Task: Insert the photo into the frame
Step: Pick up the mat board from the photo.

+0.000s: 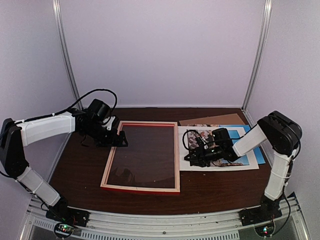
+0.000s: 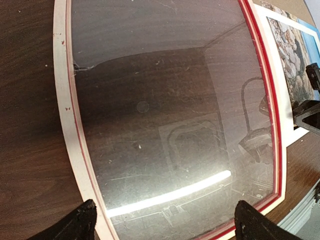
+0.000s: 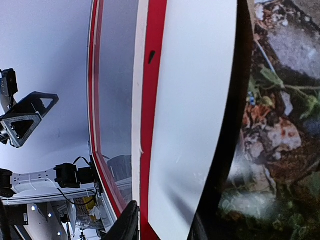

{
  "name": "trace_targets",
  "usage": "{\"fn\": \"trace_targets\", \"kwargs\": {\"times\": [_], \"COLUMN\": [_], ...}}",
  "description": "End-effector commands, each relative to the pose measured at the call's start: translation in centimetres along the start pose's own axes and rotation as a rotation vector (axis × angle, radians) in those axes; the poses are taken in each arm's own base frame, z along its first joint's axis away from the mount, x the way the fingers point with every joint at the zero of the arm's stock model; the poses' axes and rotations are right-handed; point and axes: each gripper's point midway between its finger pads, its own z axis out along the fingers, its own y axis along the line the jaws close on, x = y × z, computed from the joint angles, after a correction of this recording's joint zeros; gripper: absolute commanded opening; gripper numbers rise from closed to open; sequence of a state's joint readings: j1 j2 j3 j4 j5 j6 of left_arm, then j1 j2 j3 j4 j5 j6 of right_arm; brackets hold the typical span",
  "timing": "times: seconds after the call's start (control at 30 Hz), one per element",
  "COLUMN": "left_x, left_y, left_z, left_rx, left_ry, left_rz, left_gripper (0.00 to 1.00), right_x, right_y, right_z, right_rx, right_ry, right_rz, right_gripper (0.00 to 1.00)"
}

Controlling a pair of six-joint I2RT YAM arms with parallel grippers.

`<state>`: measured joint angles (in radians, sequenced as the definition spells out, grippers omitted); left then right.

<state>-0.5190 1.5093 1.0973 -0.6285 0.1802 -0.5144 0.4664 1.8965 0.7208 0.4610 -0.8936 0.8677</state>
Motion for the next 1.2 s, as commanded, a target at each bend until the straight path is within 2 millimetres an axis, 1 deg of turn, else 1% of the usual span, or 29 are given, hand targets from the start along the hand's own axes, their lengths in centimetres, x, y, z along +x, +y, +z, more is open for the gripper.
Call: {"fn": "trace_targets", "kwargs": {"times": [0.0,0.1,0.2,0.33,0.6,0.67,0.83,0.93,1.03,1.1,1.17], "left_x": [-1.0,-0.9,-1.0,-1.0,-1.4,-1.6,-2.3,-2.9,-3.6,-4.0,-4.4], "left_y": [-0.9,-0.9,-0.9,-0.8,-0.8,-0.7,-0.3,-0.3,-0.2,0.0,0.2], "left_z": [-0.1,-0.2,-0.2,-0.2,-0.4,-0.6,-1.5,-2.3,-3.2,-3.9,-4.6], "left_rx": [0.030,0.028,0.024,0.024,0.014,0.004,-0.035,-0.048,-0.071,-0.096,-0.113], "left_ry": [-0.031,-0.028,-0.029,-0.030,-0.042,-0.053,-0.081,-0.102,-0.121,-0.131,-0.136], "left_rz": [0.018,0.019,0.022,0.023,0.029,0.035,0.057,0.070,0.080,0.090,0.101], "left_gripper": [0.96,0.96,0.96,0.96,0.96,0.97,0.98,0.98,0.98,0.98,0.98], "right_x": [0.7,0.6,0.5,0.6,0.6,0.8,1.4,2.1,3.4,4.6,6.3], "right_y": [-1.4,-1.2,-1.1,-0.8,1.6,2.3,4.9,6.8,9.2,10.7,11.5], "right_z": [1.3,1.3,1.1,0.1,-2.5,-3.2,-4.7,-5.2,-5.1,-4.6,-3.8], "right_rx": [0.054,0.053,0.073,0.123,0.196,0.218,0.251,0.262,0.266,0.264,0.273], "right_ry": [0.015,0.014,0.014,0.020,0.037,0.051,0.096,0.131,0.192,0.252,0.327], "right_rz": [0.048,0.042,0.027,-0.009,-0.110,-0.135,-0.237,-0.313,-0.410,-0.475,-0.528], "right_gripper": [0.36,0.33,0.28,0.20,0.01,0.00,0.00,0.00,0.00,0.00,0.00]}}
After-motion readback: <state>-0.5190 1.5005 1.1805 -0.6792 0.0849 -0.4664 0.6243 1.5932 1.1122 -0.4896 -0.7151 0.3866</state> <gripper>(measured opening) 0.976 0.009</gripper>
